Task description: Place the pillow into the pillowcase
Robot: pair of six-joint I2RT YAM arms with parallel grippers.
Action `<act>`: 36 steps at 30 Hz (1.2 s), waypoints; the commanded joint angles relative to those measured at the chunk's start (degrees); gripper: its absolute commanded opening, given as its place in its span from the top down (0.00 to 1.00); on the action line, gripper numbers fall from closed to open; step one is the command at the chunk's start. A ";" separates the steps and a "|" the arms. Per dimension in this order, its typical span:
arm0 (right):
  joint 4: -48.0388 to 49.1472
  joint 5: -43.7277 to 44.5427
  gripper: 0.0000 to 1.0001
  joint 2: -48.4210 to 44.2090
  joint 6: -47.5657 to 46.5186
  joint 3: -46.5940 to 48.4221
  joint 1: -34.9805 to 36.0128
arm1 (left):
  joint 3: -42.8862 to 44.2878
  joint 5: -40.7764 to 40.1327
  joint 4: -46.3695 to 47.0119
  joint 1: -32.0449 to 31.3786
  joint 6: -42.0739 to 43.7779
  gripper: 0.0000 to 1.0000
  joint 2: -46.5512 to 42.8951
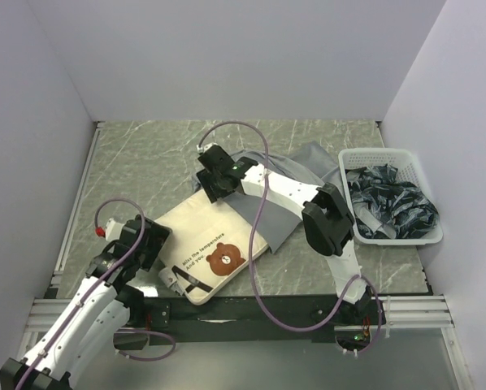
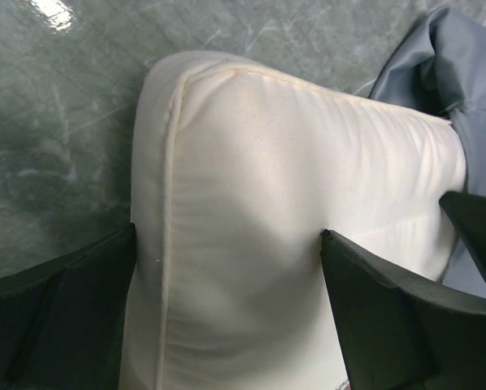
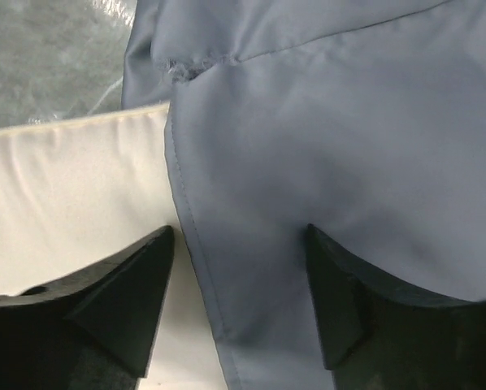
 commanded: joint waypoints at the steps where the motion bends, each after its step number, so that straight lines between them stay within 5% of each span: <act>1: -2.11 3.91 0.36 1.55 2.23 4.63 -0.96 | -2.76 2.66 6.19 0.10 0.47 0.10 -1.18; 3: -4.03 6.11 0.59 1.98 4.95 6.74 -0.96 | -4.43 4.33 11.20 0.19 2.57 0.26 -0.22; 5: -5.18 5.94 0.84 1.64 7.67 8.49 -0.61 | -6.72 6.61 18.57 0.19 4.42 0.65 2.15; 7: -6.05 6.37 0.94 1.37 8.13 9.29 1.05 | -7.77 8.38 23.07 0.10 6.18 0.99 3.82; 8: -6.93 7.25 1.00 1.28 8.74 11.03 1.84 | -7.78 9.52 26.93 0.18 6.62 0.99 4.09; 17: -13.79 -0.02 1.00 3.20 11.20 27.80 13.80 | 0.64 7.25 37.16 -0.08 3.99 0.99 14.28; 24: -13.89 -3.55 1.00 4.80 12.17 27.94 8.55 | 5.14 -0.75 34.08 0.18 0.91 0.99 15.26; 26: -13.62 -2.95 0.89 2.70 12.00 23.82 7.22 | 5.23 -2.50 32.77 0.71 0.48 0.99 14.29; 28: -11.87 1.35 0.64 -1.59 10.86 19.95 6.77 | 5.40 -3.39 31.63 1.85 -0.05 0.99 14.72; 29: -11.43 2.59 0.42 -3.27 10.42 16.53 6.77 | 5.23 -2.96 31.54 2.29 0.03 0.99 14.99; 32: -9.67 7.50 0.17 -10.82 10.59 7.85 6.77 | 5.40 -2.51 30.49 4.05 -0.14 0.99 17.01; 36: -5.47 13.32 0.10 -22.25 13.57 -7.11 6.77 | 5.32 -2.25 28.72 4.67 -0.49 0.99 18.24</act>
